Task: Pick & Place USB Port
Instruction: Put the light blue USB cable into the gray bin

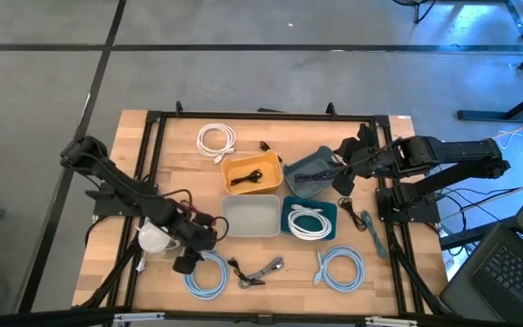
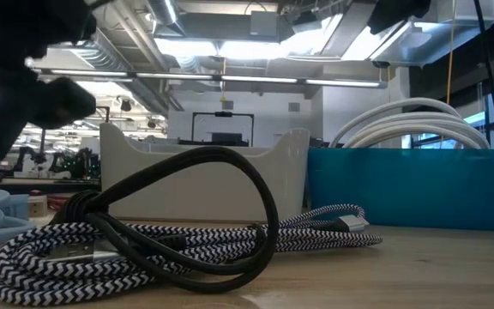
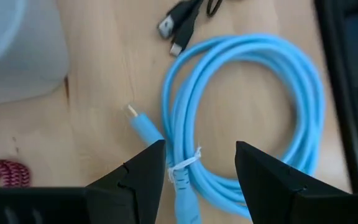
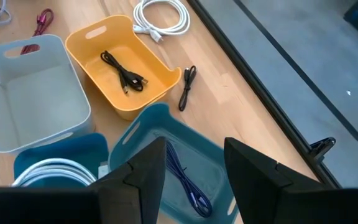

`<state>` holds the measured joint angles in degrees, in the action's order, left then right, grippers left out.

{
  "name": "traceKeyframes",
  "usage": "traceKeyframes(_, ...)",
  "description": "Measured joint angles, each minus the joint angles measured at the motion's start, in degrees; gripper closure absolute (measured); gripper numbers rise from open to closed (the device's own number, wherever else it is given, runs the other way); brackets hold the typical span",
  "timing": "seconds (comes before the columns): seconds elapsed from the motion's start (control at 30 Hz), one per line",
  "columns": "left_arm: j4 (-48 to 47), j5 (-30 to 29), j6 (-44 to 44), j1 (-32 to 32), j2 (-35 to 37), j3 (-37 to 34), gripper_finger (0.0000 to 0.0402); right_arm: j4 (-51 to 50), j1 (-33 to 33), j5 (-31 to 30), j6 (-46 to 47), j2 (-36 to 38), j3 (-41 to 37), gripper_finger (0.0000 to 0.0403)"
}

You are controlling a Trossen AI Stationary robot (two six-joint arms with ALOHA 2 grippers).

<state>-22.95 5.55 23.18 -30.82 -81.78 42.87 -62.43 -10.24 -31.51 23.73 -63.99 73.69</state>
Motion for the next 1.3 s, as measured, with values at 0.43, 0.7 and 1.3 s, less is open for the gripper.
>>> traceKeyframes(0.43,0.26,-0.10,0.83,-0.32,-8.83,0.15,0.0223,0.04,-0.01,0.00,0.06,-0.01,0.00,0.0237)
traceKeyframes(0.7,0.14,4.50,1.13,-0.33,-7.71,0.00,0.0357,0.04,-0.01,0.00,0.06,-0.02,0.00,0.0237)
traceKeyframes(1.3,-0.38,-4.49,-1.44,3.69,11.15,4.48,0.0356,0.04,0.00,0.02,0.04,-0.02,0.00,0.0237)
